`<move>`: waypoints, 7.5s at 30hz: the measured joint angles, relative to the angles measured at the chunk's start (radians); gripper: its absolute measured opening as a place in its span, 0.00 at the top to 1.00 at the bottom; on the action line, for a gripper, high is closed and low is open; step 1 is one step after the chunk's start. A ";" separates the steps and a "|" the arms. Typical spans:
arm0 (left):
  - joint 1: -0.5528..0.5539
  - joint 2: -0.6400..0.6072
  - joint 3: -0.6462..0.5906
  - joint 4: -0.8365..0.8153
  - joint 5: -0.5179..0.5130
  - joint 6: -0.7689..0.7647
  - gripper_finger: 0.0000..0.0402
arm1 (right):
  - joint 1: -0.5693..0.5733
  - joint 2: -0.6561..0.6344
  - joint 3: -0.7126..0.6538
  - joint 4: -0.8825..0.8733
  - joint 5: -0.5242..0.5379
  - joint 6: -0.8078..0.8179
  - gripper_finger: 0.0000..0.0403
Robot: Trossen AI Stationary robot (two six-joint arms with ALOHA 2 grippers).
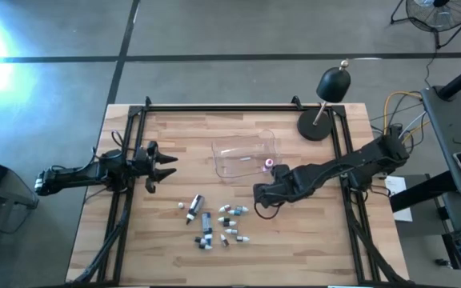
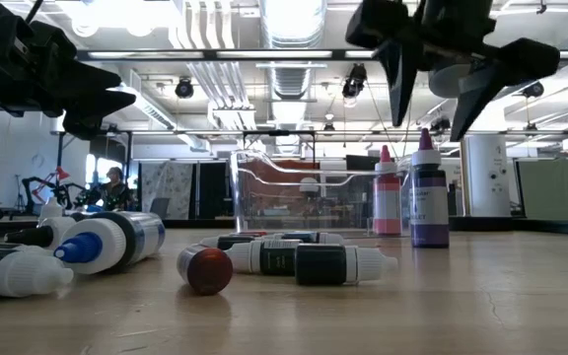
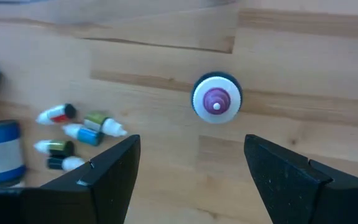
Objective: Pick & Place food coloring
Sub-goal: Put the large violet food coloring bottle into the transparent bin, then put the large black food coloring bottle into the transparent bin
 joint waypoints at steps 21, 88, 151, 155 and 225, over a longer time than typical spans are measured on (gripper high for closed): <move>0.000 0.011 0.000 0.000 -0.002 0.000 0.57 | -0.056 0.046 -0.001 -0.028 -0.025 -0.087 0.34; 0.000 0.011 0.000 0.000 -0.002 0.000 0.57 | -0.097 0.046 -0.012 -0.021 -0.054 -0.289 0.42; 0.000 0.011 0.000 0.000 -0.002 0.000 0.57 | -0.092 0.021 0.334 -0.124 0.084 -0.493 0.74; 0.000 0.011 0.000 0.000 -0.002 0.000 0.57 | -0.101 0.021 0.428 -0.202 0.258 -0.495 0.74; 0.000 0.011 0.000 0.000 -0.002 0.000 0.57 | -0.507 -0.003 0.084 0.085 0.097 -0.735 0.42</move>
